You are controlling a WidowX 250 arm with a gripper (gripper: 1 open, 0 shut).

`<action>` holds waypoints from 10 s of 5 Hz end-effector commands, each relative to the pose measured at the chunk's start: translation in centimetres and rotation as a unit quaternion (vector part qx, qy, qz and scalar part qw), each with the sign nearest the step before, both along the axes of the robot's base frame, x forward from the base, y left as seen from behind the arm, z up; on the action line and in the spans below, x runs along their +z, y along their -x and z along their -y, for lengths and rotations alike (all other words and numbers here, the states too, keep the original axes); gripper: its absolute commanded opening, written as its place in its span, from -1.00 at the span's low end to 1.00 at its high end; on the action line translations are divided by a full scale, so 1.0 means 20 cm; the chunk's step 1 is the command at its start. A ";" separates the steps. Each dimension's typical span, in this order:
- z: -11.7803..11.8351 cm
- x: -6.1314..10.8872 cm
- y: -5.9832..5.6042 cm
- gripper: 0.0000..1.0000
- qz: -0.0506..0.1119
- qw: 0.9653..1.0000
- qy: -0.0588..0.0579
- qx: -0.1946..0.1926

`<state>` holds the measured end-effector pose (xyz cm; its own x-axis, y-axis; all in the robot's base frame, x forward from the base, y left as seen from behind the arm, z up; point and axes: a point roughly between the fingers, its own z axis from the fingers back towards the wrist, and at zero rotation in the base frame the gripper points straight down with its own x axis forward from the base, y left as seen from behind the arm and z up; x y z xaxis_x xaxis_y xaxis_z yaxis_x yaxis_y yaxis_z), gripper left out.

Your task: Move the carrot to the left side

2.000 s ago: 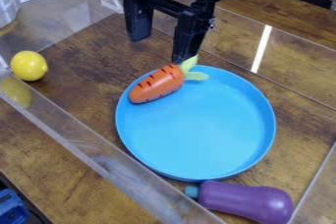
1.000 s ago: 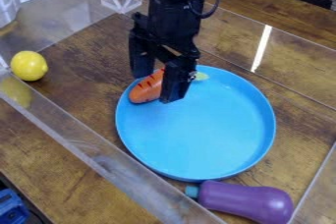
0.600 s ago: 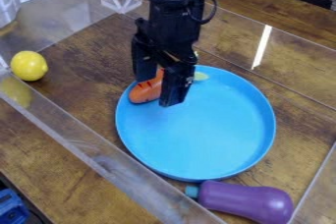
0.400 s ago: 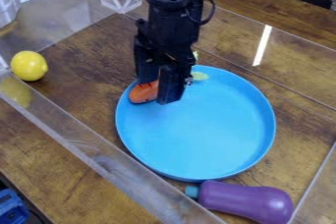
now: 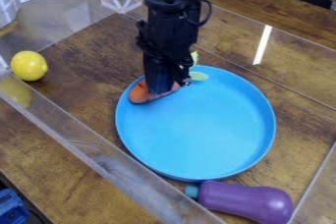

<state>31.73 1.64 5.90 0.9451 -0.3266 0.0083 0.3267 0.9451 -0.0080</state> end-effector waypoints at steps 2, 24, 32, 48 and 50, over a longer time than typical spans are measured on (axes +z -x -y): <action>-0.07 0.03 -0.10 1.00 0.056 0.998 0.001 0.005; -0.30 0.04 -0.37 1.00 0.104 0.992 -0.049 -0.054; -0.38 -0.07 -0.38 -1.00 0.081 0.992 -0.076 -0.057; -0.57 0.17 -0.47 -1.00 0.089 0.980 -0.120 -0.134; -0.63 0.11 -0.50 -1.00 0.087 0.979 -0.119 -0.144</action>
